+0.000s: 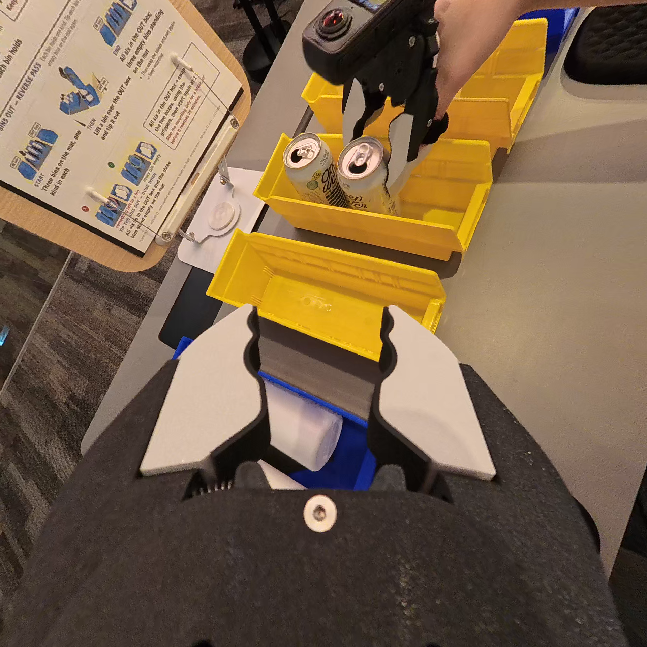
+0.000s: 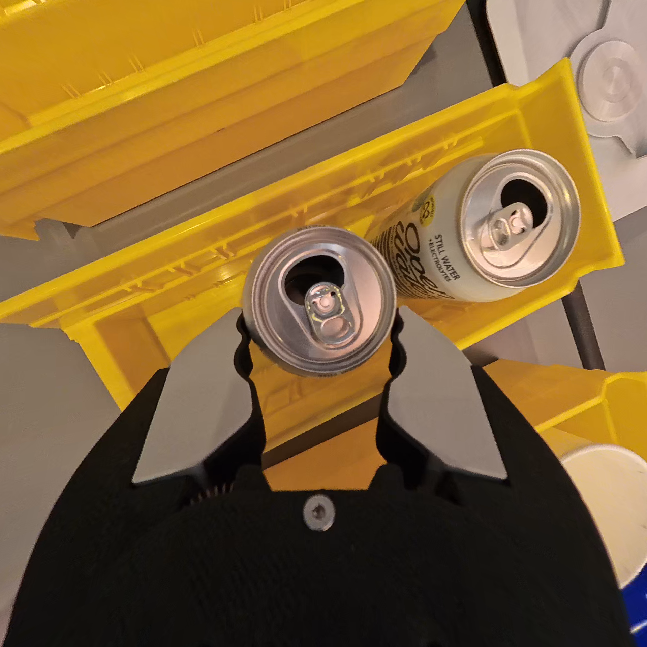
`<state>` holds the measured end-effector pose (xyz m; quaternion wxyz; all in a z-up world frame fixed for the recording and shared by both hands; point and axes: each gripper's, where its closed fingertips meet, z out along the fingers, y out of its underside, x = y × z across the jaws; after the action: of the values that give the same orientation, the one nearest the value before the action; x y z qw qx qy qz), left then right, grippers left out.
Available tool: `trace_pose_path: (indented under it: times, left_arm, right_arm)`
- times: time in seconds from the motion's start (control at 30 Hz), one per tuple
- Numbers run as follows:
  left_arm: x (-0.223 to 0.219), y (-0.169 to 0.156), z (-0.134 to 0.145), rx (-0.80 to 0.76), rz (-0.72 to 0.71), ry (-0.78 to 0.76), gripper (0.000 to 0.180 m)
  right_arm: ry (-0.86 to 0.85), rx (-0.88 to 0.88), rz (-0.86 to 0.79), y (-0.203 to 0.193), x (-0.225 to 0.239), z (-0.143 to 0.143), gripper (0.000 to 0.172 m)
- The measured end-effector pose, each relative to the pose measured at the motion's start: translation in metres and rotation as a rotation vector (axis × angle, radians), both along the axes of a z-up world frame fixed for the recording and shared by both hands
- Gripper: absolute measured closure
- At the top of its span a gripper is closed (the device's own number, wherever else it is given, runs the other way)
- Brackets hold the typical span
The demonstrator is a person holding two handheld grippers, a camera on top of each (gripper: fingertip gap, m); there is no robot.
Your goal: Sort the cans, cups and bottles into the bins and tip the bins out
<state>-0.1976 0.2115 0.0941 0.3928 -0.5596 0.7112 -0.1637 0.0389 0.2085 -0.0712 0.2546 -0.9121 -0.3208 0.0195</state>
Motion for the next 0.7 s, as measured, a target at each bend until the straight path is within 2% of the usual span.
trace_pose_path:
  times: [0.13,0.2,0.4,0.5,0.7]
  left_arm:
    - [-0.004,0.005,0.003,0.000,0.019,-0.019,0.112]
    - [-0.008,0.013,0.008,0.018,0.057,-0.038,0.108]
    - [-0.013,0.030,0.019,0.037,0.147,-0.089,0.101]
    - [-0.006,0.028,0.025,0.041,0.146,-0.115,0.100]
    - [0.007,0.015,0.032,0.053,0.117,-0.120,0.098]
  right_arm:
    - [-0.006,0.048,0.005,-0.005,0.001,0.015,0.091]
    - [-0.021,0.097,0.009,-0.012,0.003,0.032,0.087]
    - [-0.021,0.296,0.029,-0.047,0.000,0.126,0.087]
    - [-0.021,0.349,0.019,-0.058,-0.004,0.158,0.088]
    - [-0.053,0.379,0.016,-0.066,-0.007,0.174,0.088]
